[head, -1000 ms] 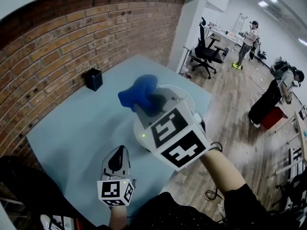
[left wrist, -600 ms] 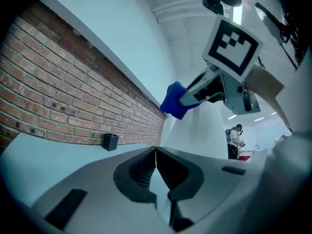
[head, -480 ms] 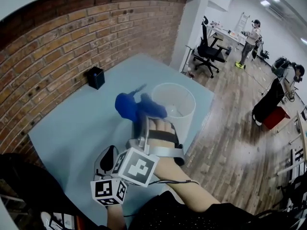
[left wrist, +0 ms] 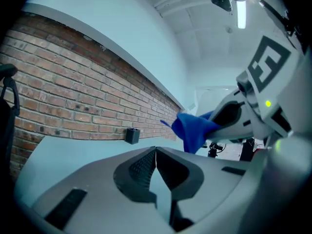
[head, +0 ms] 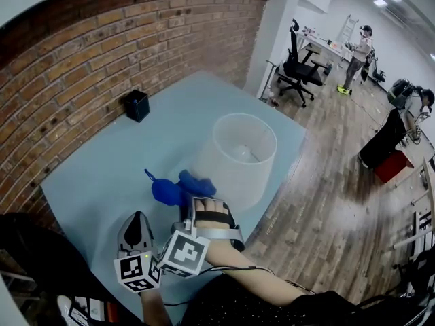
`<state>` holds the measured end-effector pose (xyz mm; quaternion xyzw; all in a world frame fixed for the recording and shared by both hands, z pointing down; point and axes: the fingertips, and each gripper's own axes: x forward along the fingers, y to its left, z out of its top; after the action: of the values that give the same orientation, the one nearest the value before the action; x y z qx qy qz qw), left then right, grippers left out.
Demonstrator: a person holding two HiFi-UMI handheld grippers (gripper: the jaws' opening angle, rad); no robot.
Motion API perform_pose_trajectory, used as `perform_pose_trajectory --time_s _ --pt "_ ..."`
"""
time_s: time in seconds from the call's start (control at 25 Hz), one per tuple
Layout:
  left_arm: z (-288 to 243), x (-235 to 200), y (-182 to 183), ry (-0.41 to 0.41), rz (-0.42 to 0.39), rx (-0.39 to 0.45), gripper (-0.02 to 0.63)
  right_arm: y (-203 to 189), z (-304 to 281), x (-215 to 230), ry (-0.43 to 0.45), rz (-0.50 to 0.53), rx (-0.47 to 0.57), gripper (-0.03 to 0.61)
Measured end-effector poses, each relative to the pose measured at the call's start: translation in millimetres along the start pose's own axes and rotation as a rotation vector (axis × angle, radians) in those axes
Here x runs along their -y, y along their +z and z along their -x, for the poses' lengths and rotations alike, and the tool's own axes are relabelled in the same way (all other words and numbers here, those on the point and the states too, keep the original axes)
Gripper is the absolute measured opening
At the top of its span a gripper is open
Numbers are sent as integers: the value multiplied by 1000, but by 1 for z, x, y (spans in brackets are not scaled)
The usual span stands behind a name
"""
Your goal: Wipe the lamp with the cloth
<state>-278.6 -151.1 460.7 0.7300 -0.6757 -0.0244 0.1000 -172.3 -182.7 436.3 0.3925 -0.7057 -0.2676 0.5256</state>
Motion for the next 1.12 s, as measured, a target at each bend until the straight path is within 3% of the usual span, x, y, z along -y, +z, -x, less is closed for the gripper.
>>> perform_pose_trajectory --time_s 0.12,0.24,0.56,0.76,0.96,1.12 --pt "8 -14 -4 43 -7 -10 9 0 9 -23 72 20 23 61" --pt "14 -18 -2 75 -7 -4 9 0 26 -9 30 15 56 61" --pt "24 35 21 23 -63 37 8 7 128 113 -309 -17 229 61" --pt "34 82 31 -53 -88 65 9 -29 148 164 -493 -5 209 61" --pt "50 104 12 -78 -92 16 8 -66 121 130 -557 97 168 61" --pt "53 105 -7 -67 -92 -37 9 -82 100 84 -534 108 193 61"
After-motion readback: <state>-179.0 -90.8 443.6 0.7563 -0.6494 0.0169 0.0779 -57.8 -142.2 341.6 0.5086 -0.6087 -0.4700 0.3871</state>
